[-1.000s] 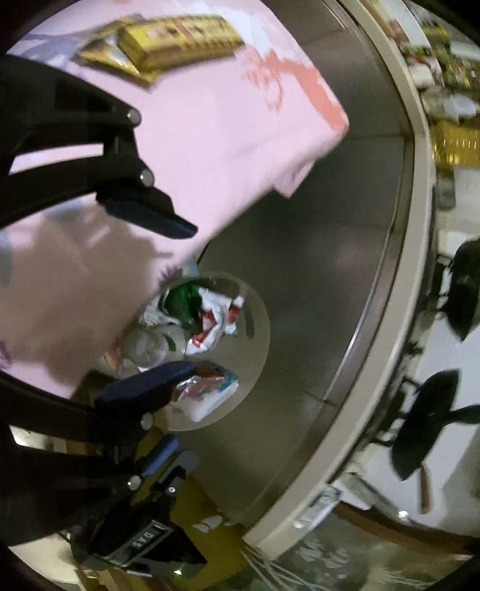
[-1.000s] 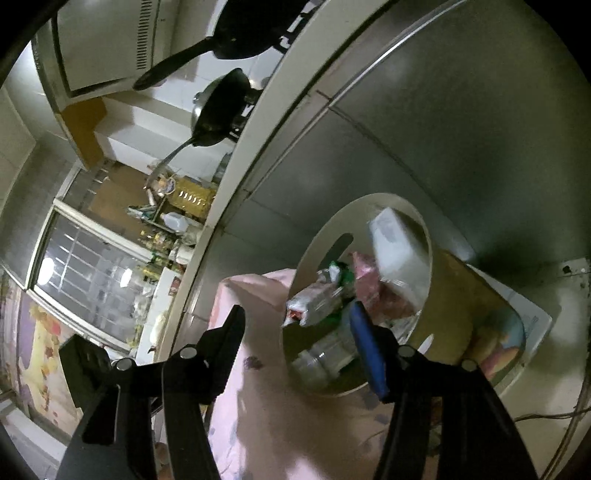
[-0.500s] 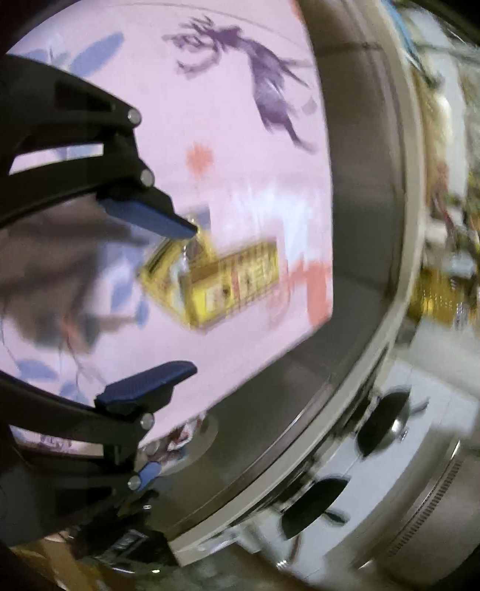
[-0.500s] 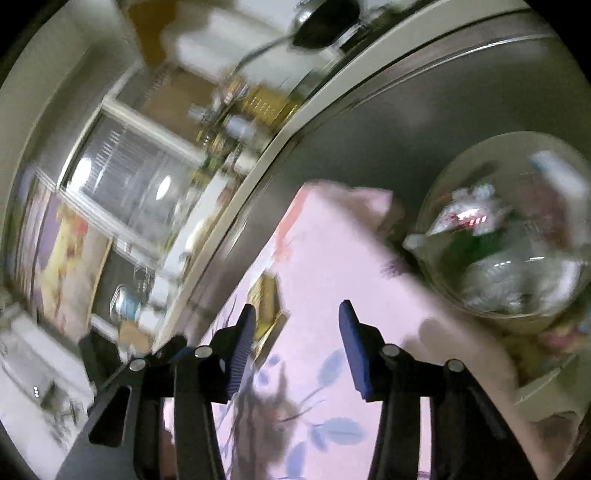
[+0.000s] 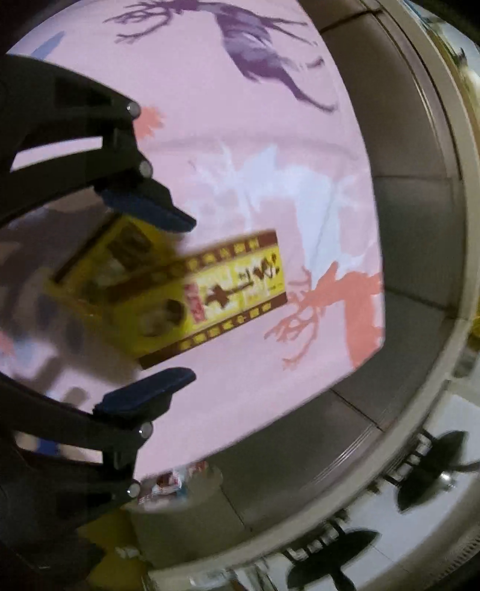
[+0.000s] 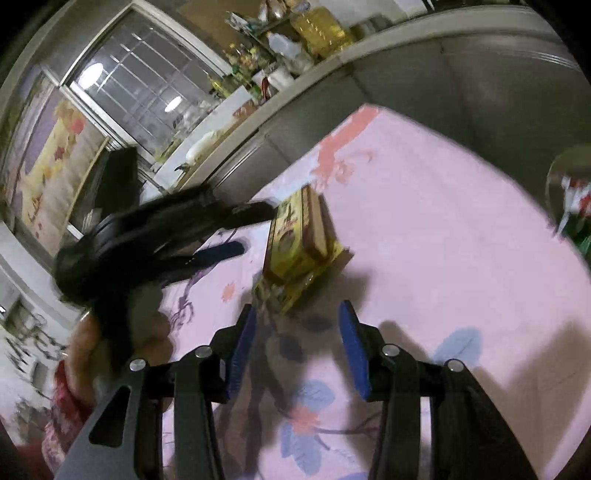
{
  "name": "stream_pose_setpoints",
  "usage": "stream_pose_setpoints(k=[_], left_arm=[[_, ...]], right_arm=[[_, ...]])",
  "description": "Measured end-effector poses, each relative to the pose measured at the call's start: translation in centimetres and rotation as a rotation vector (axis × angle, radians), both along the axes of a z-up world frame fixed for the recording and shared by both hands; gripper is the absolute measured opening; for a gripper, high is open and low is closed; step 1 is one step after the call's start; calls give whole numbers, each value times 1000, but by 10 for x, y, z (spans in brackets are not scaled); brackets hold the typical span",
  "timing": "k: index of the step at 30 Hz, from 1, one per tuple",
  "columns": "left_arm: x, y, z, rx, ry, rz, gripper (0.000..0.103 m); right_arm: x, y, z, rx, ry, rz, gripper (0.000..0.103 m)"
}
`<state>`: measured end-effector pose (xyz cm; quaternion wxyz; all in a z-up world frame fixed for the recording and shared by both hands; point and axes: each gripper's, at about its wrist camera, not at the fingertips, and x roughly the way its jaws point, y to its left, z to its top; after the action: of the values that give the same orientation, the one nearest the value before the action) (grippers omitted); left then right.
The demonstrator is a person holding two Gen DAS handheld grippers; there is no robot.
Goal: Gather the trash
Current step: 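Grasp the yellow snack box with the left gripper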
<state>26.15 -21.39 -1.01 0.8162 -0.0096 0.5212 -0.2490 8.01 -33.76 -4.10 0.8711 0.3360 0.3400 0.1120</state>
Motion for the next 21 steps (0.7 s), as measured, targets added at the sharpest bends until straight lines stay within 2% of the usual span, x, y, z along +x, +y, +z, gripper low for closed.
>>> stream_pose_setpoints(k=[5,8,12,17,21], left_arm=[[12,-19,-18,65,6,26,72],[9,-17,-20,72,-18,26,64],[1,7,-12,2,-22,32,61],[-20,66,-1,-125,-26,82,60],[-41,102,2,-161,-52,108,60]], right_arm=[[11,-10,-18,128,44,14,45],[17,-11,-23,158,58,12,44],[25,-4,-18,165,51,14,44],[37,6,-17,171,51,0,42],[45,13,-23,161,70,-5,28]])
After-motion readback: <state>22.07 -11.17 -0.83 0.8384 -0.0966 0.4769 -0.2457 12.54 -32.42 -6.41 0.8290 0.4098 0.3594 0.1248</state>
